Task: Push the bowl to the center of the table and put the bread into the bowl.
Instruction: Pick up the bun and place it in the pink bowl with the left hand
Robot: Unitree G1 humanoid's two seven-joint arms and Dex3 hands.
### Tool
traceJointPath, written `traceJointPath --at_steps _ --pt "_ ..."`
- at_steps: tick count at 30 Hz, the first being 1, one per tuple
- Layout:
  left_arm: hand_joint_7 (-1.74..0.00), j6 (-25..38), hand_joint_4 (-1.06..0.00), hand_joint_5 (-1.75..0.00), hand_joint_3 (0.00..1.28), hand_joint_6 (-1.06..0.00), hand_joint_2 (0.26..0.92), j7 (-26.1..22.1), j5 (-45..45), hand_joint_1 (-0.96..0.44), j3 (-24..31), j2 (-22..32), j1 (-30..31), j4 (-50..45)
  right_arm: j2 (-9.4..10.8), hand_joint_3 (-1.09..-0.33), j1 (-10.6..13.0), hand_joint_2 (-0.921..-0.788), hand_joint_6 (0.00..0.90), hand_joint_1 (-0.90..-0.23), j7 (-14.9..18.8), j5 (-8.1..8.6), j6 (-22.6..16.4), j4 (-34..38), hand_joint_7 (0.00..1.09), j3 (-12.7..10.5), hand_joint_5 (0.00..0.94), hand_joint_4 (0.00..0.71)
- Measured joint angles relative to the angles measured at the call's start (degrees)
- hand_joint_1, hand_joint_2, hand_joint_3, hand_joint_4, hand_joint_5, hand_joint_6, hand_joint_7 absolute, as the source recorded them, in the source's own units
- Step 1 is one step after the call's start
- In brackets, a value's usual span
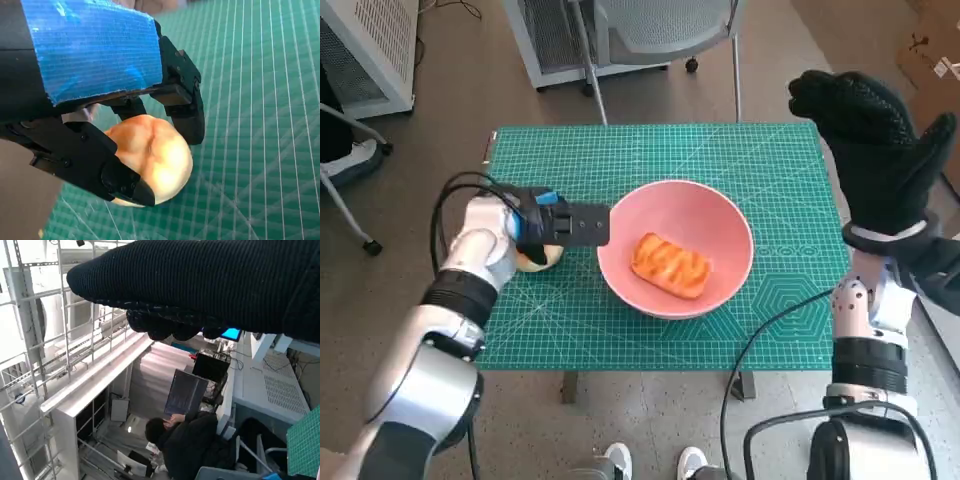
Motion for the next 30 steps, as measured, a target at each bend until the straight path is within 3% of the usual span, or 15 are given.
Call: traceJointPath --at_steps 11,22,30 --pt "-0.87 3.08 -0.71 -1.31 0.11 -0.74 0.875 -2.16 -1.30 0.00 5.41 6.47 3.03 -18.65 0.63 -0.749 -0.07 -0.921 0.450 -0.642 0.16 0.26 0.01 1.10 0.00 -0.05 0.003 0.353" --pt "-1.16 8.90 -0.79 -1.03 0.05 -0.66 0.898 -5.97 -3.18 0.00 12.74 9.88 10.54 -42.50 0.75 -0.748 -0.08 -0.921 0.451 -0.645 0.29 0.31 0.15 1.07 0.00 -0.07 0.003 0.354" --pt "-1.12 12.85 -0.80 -1.05 0.03 -0.67 0.901 -7.64 -3.98 0.00 16.67 9.64 13.86 -59.21 0.80 -0.745 -0.08 -0.921 0.452 -0.649 0.51 0.43 0.70 0.99 0.00 -0.12 0.002 0.356"
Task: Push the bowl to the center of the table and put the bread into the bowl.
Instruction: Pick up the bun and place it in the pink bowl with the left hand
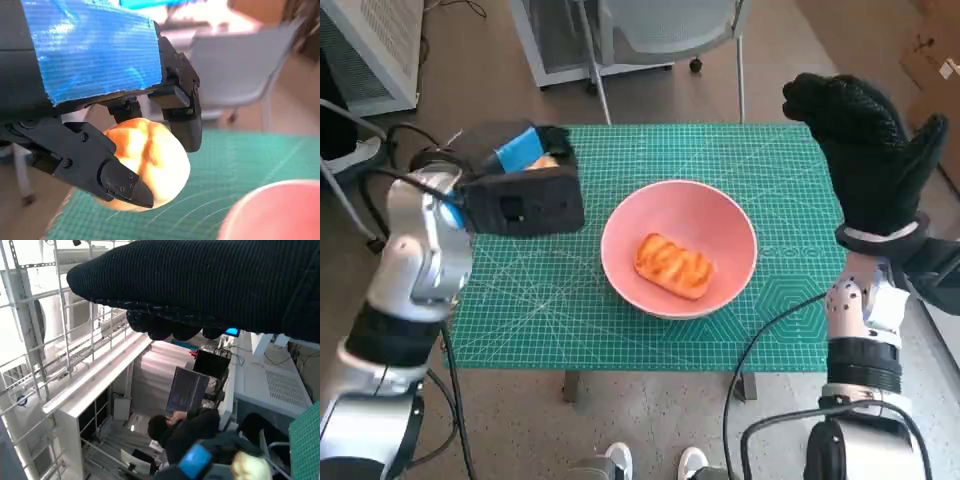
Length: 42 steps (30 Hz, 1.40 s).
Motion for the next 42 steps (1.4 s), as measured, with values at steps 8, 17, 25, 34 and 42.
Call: traceJointPath --at_steps 8,17,25,34,42 --pt "-0.98 -0.76 -0.77 -1.17 0.04 -0.72 0.900 0.22 -0.69 0.00 0.26 -3.26 1.15 -10.75 0.04 -0.746 0.02 -0.921 0.452 -0.650 0.10 0.07 0.13 -0.23 0.00 -0.08 0.003 0.358" --pt "-1.08 -5.24 -0.76 -1.13 0.02 -0.67 0.916 0.40 -0.74 0.00 -4.27 -8.71 1.49 -12.06 0.22 -0.750 0.22 -0.921 0.459 -0.649 0.09 0.03 0.19 -1.06 0.00 -0.06 0.001 0.357" --pt "-1.08 -8.91 -0.78 -1.11 0.02 -0.68 0.914 0.46 -0.35 0.00 -7.39 -11.73 1.09 -7.20 0.22 -0.754 1.02 -0.921 0.459 -0.641 -0.05 0.02 0.47 -2.45 0.00 -0.08 0.001 0.356" --pt "-1.08 -12.41 -0.77 -1.13 0.02 -0.66 0.919 1.96 -0.18 0.00 -8.86 -14.08 0.53 -0.31 0.20 -0.758 2.17 -0.921 0.456 -0.637 -0.58 -0.16 0.51 -3.62 0.00 -0.04 0.000 0.355" --pt "-1.06 -14.23 -0.59 -1.10 0.10 -0.53 0.903 3.39 -0.54 -0.01 -9.16 -16.11 -0.53 7.91 0.07 -0.768 2.67 -0.921 0.436 -0.634 -1.29 -0.31 0.53 -4.69 0.00 0.06 0.000 0.345"
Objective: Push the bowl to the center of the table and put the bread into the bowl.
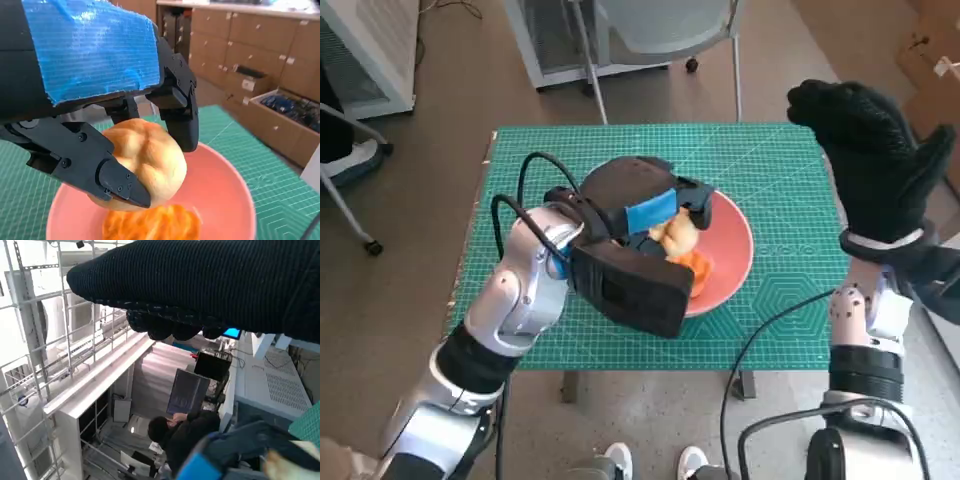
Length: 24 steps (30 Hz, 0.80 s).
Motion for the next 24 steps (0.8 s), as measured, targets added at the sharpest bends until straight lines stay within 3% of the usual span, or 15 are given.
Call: traceJointPath --at_steps 2,3,6,13,19,24 --pt "-0.62 0.40 -0.43 -0.53 0.07 -0.43 0.865 -0.10 -0.08 -0.07 -0.02 -0.54 -0.07 1.70 -0.06 -0.772 0.04 -0.921 0.435 -0.631 -0.16 -0.04 0.00 -0.08 0.00 0.02 0.000 0.343" --pt "-0.46 0.79 -0.37 -0.34 0.05 -0.41 0.856 -0.24 -0.09 -0.10 -0.03 -0.82 -0.12 2.44 -0.11 -0.774 0.07 -0.921 0.435 -0.631 -0.30 -0.05 0.00 -0.13 0.00 0.03 0.000 0.343" --pt "-0.22 1.85 -0.24 -0.11 0.02 -0.36 0.839 -0.73 -0.09 -0.23 -0.06 -1.44 -0.15 3.77 -0.16 -0.777 0.11 -0.921 0.435 -0.630 -0.58 -0.07 0.00 -0.34 0.00 0.05 0.000 0.339" --pt "-0.07 -0.46 -0.08 -0.01 0.02 -0.28 0.866 1.13 -0.32 -0.57 0.25 -1.66 -0.14 5.47 -0.39 -0.780 0.13 -0.921 0.438 -0.628 -1.01 -0.13 -0.01 -0.68 0.00 0.12 0.000 0.335" --pt "-0.03 -6.90 -0.01 0.00 0.06 -0.23 0.912 6.80 -2.47 -0.72 1.86 -1.64 -0.13 9.46 -0.50 -0.780 0.12 -0.921 0.439 -0.627 -1.10 -0.15 -0.03 -0.63 0.00 0.13 0.001 0.337" --pt "-0.02 -10.12 0.00 0.00 0.19 -0.20 0.919 8.83 -6.23 -0.80 4.33 -1.75 0.12 11.92 -0.52 -0.779 0.06 -0.921 0.440 -0.629 -1.15 -0.15 -0.01 -0.62 0.00 0.20 0.001 0.338"
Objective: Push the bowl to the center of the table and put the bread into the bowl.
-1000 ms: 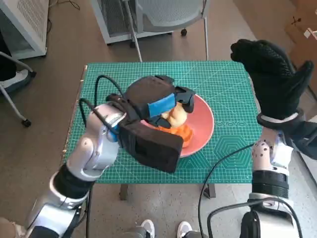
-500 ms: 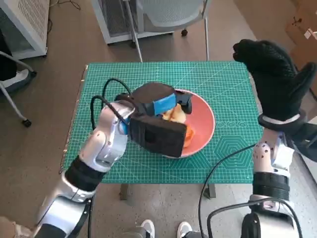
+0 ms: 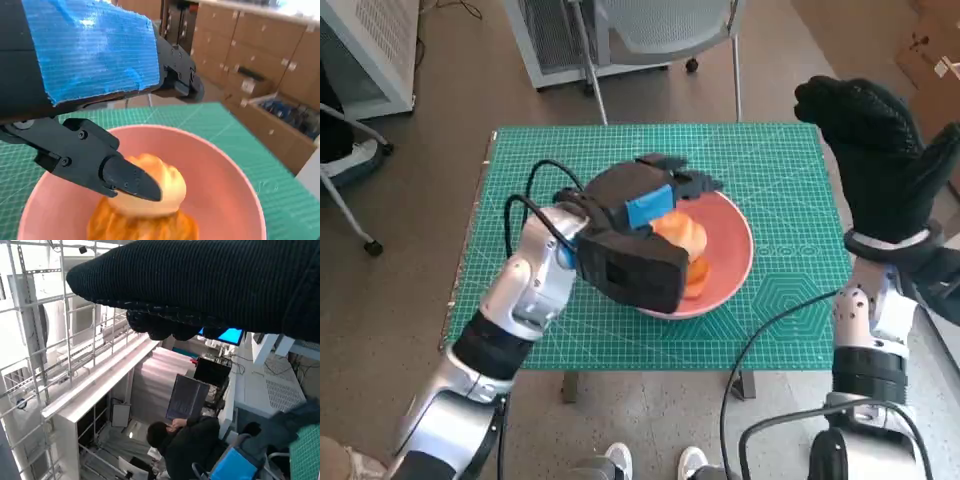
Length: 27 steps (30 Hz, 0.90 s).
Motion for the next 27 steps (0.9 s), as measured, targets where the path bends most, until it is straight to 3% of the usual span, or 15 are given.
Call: traceJointPath --at_steps 6,18,27 --pt "-0.01 -2.07 0.00 0.00 0.31 -0.18 0.921 -1.18 -10.52 -0.85 6.09 -0.72 0.70 2.22 -0.01 -0.769 -0.15 -0.921 0.442 -0.641 -0.05 0.02 0.45 -0.02 0.00 0.11 0.002 0.341" --pt "-0.01 -7.60 0.00 0.00 0.45 -0.18 0.921 -4.41 -33.41 -0.77 20.48 -2.87 3.36 3.44 -0.45 -0.759 -0.41 -0.921 0.448 -0.651 -0.74 -0.01 1.48 -0.60 0.01 0.13 0.005 0.351" --pt "0.00 -9.50 0.00 0.00 0.44 -0.16 0.921 -1.93 -43.87 -0.72 27.64 -6.11 7.05 -2.14 -1.63 -0.750 -2.51 -0.921 0.452 -0.666 -2.10 -1.26 1.48 -0.12 0.01 0.26 0.006 0.359"
